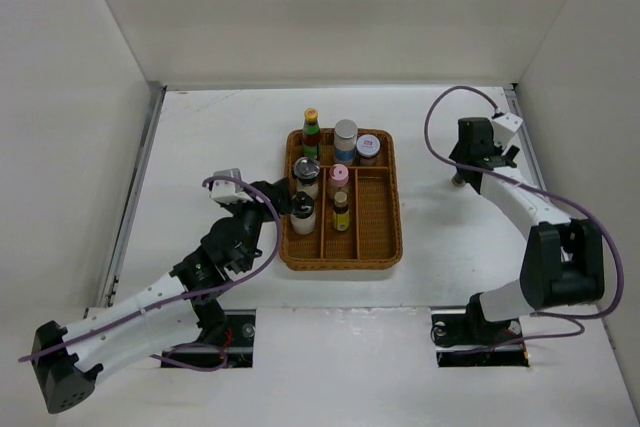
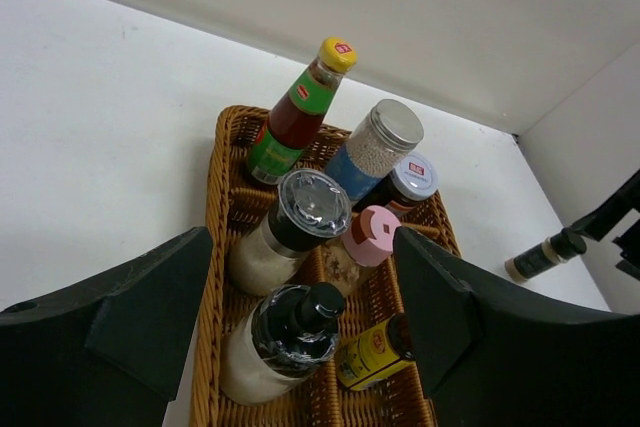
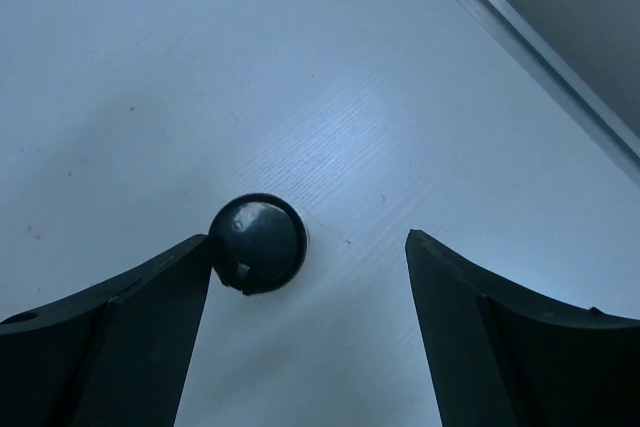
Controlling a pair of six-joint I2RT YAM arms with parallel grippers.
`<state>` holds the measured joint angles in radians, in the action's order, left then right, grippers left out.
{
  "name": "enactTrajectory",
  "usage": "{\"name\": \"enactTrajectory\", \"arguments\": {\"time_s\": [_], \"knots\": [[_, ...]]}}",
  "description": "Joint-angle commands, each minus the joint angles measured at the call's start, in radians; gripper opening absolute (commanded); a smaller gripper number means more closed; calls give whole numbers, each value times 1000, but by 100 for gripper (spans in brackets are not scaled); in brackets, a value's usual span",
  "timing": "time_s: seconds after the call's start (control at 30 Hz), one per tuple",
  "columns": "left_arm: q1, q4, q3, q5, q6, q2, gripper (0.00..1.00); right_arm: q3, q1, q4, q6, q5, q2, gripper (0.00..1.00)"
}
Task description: Organize the condiment bottles
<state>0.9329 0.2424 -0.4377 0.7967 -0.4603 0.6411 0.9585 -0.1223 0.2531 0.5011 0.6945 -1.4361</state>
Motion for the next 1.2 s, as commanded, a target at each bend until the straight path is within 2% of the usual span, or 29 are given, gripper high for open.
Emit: {"name": "enactTrajectory", "arguments": {"time_s": [0.0, 0.17, 0.3, 0.43, 0.6, 0.67, 0.83, 0.9, 1.07, 1.17], "knots": [[11, 41, 16, -25, -20, -12, 73, 74, 34, -61, -35, -111, -33, 84], [11, 63, 25, -27, -21, 0, 73, 72, 37, -126, -65, -194, -81, 82], [10, 74, 24, -28, -21, 18, 73, 68, 39, -136, -56, -231, -109, 75], [5, 75, 21, -34, -21, 26, 73, 59, 37, -138, -42, -216, -115, 63], [2, 66, 16, -34, -21, 23, 74, 51, 37, -134, -45, -164, -80, 38], [-1, 60, 16, -34, -20, 16, 76, 42, 10, -123, -47, -138, -25, 33], [-16, 15, -4, -31, -18, 0, 89, 14, -162, -75, -47, -108, 199, 32], [-27, -23, -18, -24, -18, -4, 100, 13, -255, -54, -41, -118, 261, 32], [-70, -161, -61, 16, -32, -12, 100, -1, -479, -64, -6, -125, 295, 32], [-85, -239, -78, 53, -55, -37, 100, 5, -565, -83, 5, -127, 257, 32]]}}
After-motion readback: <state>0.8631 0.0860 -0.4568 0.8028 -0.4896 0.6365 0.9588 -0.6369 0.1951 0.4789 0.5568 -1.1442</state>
